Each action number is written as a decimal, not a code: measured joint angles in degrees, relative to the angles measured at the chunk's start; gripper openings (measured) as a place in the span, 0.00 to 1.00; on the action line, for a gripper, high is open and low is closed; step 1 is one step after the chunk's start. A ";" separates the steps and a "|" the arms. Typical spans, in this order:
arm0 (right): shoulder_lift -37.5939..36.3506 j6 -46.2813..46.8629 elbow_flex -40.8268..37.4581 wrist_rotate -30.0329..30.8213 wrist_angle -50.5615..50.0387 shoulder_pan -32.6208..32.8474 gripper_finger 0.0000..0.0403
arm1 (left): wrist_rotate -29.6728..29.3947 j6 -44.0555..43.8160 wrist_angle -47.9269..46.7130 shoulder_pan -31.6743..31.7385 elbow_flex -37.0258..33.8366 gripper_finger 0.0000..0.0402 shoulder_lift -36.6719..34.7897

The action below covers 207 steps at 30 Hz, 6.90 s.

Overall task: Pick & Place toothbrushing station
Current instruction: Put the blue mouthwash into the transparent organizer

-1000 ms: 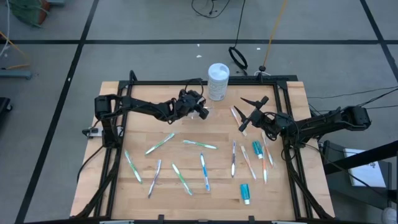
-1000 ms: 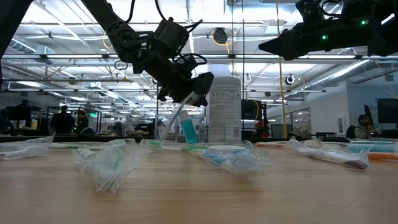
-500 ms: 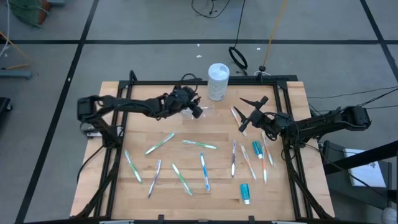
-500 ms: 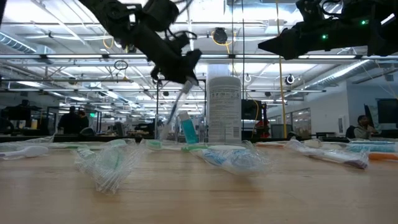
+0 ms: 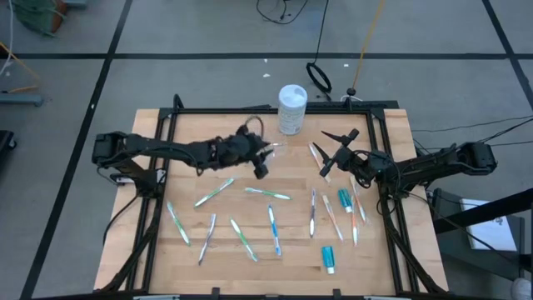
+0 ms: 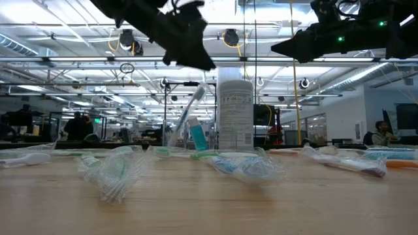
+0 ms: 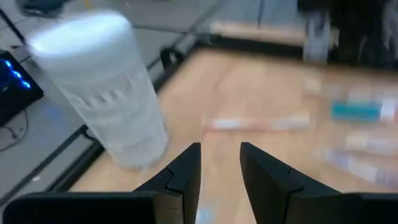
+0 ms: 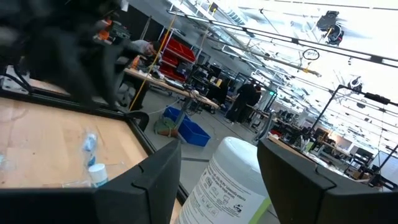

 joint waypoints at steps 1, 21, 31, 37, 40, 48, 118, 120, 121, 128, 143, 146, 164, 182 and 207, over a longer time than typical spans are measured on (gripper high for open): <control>0.00 0.01 0.00 0.00 0.00 0.00 0.52 | -0.82 0.61 -0.74 -0.52 -0.06 0.29 0.85; 0.00 0.01 0.00 0.00 -0.46 0.00 0.52 | -34.34 7.07 -3.57 -0.02 -0.04 0.29 3.06; 0.00 0.01 0.00 0.00 -0.45 0.00 0.52 | -33.79 0.39 -5.52 9.30 0.00 0.29 1.16; 0.00 0.01 -0.04 0.00 -0.44 -0.02 0.52 | -15.04 -11.96 -9.70 13.34 0.00 0.29 -0.54; 0.00 0.01 -0.04 0.00 -0.42 -0.02 0.52 | -10.62 -13.00 -9.68 13.76 0.00 0.29 -0.95; 0.00 0.01 -0.04 0.00 -0.42 -0.02 0.52 | -7.20 -8.74 -9.07 10.59 0.02 0.29 -2.74; 0.02 1.38 -0.04 -0.02 -0.45 -0.11 0.52 | 9.66 -9.39 -10.64 11.71 0.00 0.46 9.76; 0.02 1.41 -0.04 -0.02 -0.44 -0.11 0.52 | 9.50 -9.24 -10.55 11.72 0.00 0.47 9.76; 0.02 1.40 -0.04 -0.02 -0.44 -0.11 0.52 | 9.04 -9.20 -10.55 11.74 0.00 0.48 9.76; 0.02 1.32 -0.04 -0.02 -0.44 -0.11 0.52 | 6.38 -7.63 -7.85 11.81 0.39 0.53 8.64; 0.02 1.45 -0.04 -0.07 -0.46 -0.37 0.52 | 7.70 -9.93 -7.71 12.05 2.43 0.53 9.11; 0.02 1.45 -0.04 -0.07 -0.44 -0.37 0.52 | 7.69 -11.68 -7.63 12.36 2.36 0.53 10.03; 0.02 1.43 -0.04 -0.06 -0.45 -0.46 0.52 | 0.52 -11.38 -6.77 12.75 2.40 0.53 12.17; 0.02 1.38 -0.04 -0.04 -0.44 -0.46 0.52 | 0.09 -9.33 -6.59 16.02 2.62 0.53 12.17; 0.02 -2.07 -0.04 -0.02 -0.43 -0.48 0.52 | 4.49 2.96 -26.24 18.39 14.00 0.53 12.10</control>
